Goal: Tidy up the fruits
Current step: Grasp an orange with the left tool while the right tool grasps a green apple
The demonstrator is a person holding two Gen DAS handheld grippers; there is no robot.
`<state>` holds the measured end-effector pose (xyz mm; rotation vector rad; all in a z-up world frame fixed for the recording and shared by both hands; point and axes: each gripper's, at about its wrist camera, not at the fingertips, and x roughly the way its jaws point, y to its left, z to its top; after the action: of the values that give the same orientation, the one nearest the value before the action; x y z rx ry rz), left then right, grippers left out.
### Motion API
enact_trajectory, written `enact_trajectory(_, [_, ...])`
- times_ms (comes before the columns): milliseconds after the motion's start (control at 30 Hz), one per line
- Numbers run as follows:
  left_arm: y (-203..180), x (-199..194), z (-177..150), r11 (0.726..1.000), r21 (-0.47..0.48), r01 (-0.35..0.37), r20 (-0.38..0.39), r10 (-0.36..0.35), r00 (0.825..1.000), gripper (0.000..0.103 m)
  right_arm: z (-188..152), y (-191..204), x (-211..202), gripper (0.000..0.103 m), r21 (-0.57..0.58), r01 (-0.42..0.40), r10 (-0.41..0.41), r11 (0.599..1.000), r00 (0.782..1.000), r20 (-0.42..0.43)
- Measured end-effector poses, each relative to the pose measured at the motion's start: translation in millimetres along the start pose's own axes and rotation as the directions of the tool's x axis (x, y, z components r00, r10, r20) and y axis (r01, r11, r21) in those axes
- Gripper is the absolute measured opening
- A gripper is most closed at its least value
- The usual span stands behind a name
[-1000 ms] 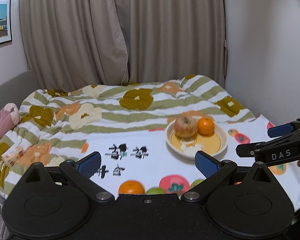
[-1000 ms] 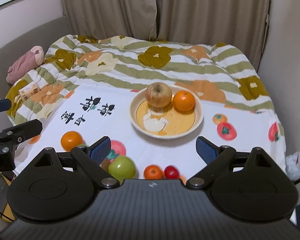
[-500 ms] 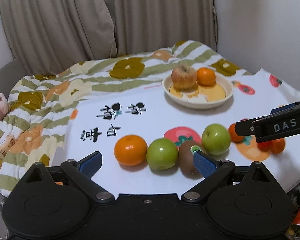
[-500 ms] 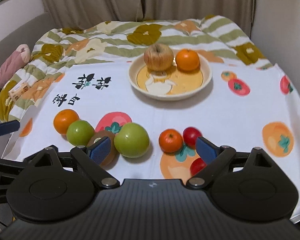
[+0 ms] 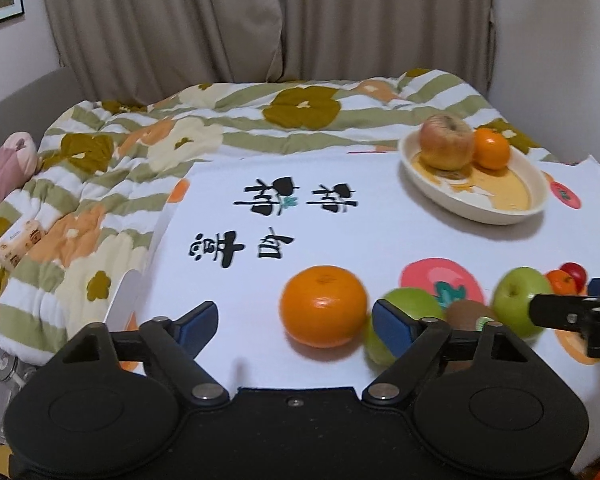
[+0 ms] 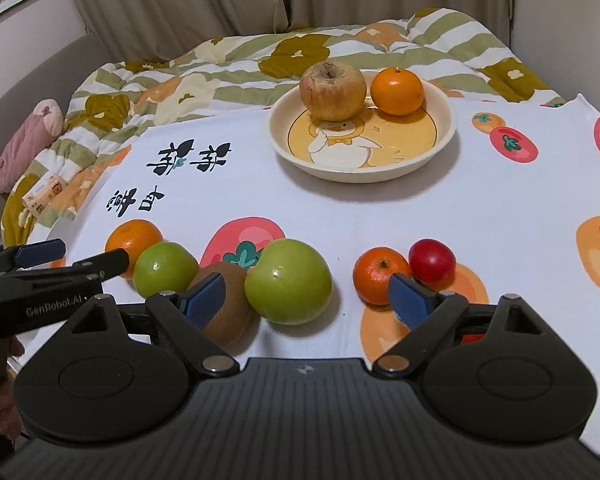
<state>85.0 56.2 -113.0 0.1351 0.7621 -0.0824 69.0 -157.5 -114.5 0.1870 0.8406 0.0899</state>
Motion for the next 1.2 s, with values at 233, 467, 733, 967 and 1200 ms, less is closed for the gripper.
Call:
enact_trajectory(233, [1.5, 12.6, -0.6, 0.998, 0.055, 0.028, -0.034, -0.026, 0.999, 0.08, 2.2, 2.6, 9.1, 0.103, 0.003, -0.009, 0.009, 1.0, 1.0, -0.015])
enact_trajectory(467, [-0.9, 22.2, 4.0, 0.995, 0.075, 0.059, -0.03, -0.057, 0.998, 0.078, 2.5, 3.5, 14.1, 0.101, 0.01, -0.012, 0.012, 1.0, 1.0, -0.029])
enact_trajectory(733, [1.3, 39.9, 14.9, 0.992, 0.044, 0.117, -0.049, -0.114, 0.992, 0.075, 4.0, 0.3, 17.6, 0.099, 0.034, -0.012, 0.013, 0.999, 0.999, -0.032])
enact_trajectory(967, [5.7, 50.6, 11.5, 0.978, -0.047, 0.202, -0.109, -0.206, 0.973, 0.064, 4.6, 0.9, 17.7, 0.097, 0.044, -0.007, 0.008, 0.999, 1.0, -0.029])
enact_trajectory(1200, [4.9, 46.1, 9.6, 0.98, -0.043, 0.193, -0.104, -0.196, 0.975, 0.063, 3.7, 0.6, 16.6, 0.092, 0.066, 0.008, -0.006, 0.998, 1.0, -0.029])
